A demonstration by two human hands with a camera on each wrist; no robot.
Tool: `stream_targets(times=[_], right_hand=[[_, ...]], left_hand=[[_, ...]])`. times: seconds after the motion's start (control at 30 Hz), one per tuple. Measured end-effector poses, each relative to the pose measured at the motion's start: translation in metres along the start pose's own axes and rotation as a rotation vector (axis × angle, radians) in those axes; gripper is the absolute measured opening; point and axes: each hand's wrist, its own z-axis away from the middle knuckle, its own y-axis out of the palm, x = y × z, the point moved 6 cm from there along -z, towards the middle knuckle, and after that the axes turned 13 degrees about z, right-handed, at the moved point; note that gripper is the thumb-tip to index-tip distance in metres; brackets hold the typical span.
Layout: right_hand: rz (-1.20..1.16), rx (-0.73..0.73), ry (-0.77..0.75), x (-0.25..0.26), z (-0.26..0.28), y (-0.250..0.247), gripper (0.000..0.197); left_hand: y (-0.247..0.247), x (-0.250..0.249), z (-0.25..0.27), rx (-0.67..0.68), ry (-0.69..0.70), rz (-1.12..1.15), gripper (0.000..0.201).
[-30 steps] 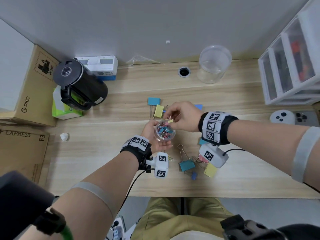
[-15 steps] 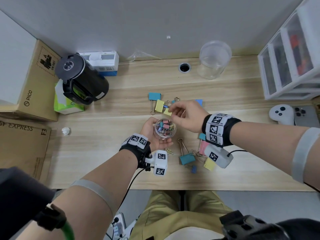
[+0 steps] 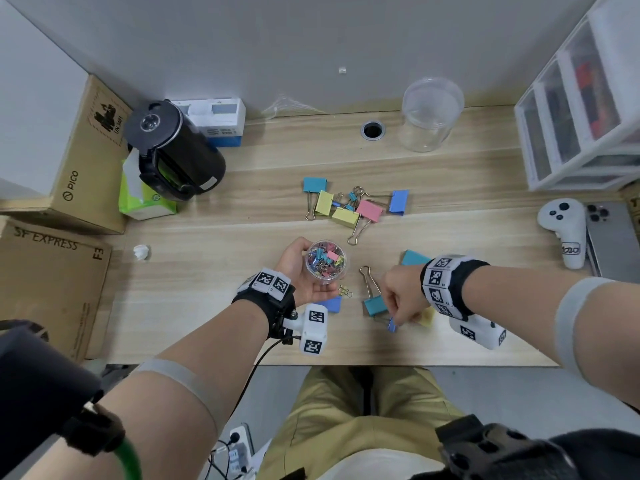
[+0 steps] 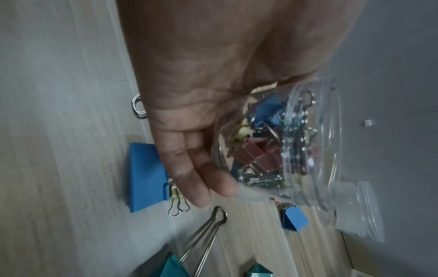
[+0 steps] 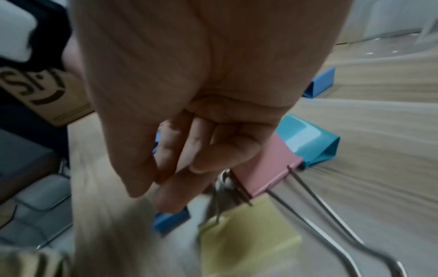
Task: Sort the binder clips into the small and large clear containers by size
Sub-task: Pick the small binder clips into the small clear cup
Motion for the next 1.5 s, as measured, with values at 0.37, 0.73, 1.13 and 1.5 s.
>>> stream_targets(times=[0.37,0.73,1.13,1.5], right_hand=[[0.562,-0.201,0.046,0.037,-0.006,0.024,0.021],[0.204,-0.426,-0.053,0.029,0.001,-0.013,0.028],[0.240,-0.421,-0.029,0.052,-0.041,-0.033,0.027],[0.410,-0.309,0.016,0.058,-0.062,-0.029,0.027]], left_hand=[[-0.001,0.001,0.008,0.033,0.019,-0.006,0.048],[-0.012,-0.012,0.016,-0.020,0.057,0.032,0.052],[-0.030,-0.014,0.015,-0.023,0.062,0.051,0.047],[-0.044,-0.025,0.000,-0.046,0.044,0.091,0.055]])
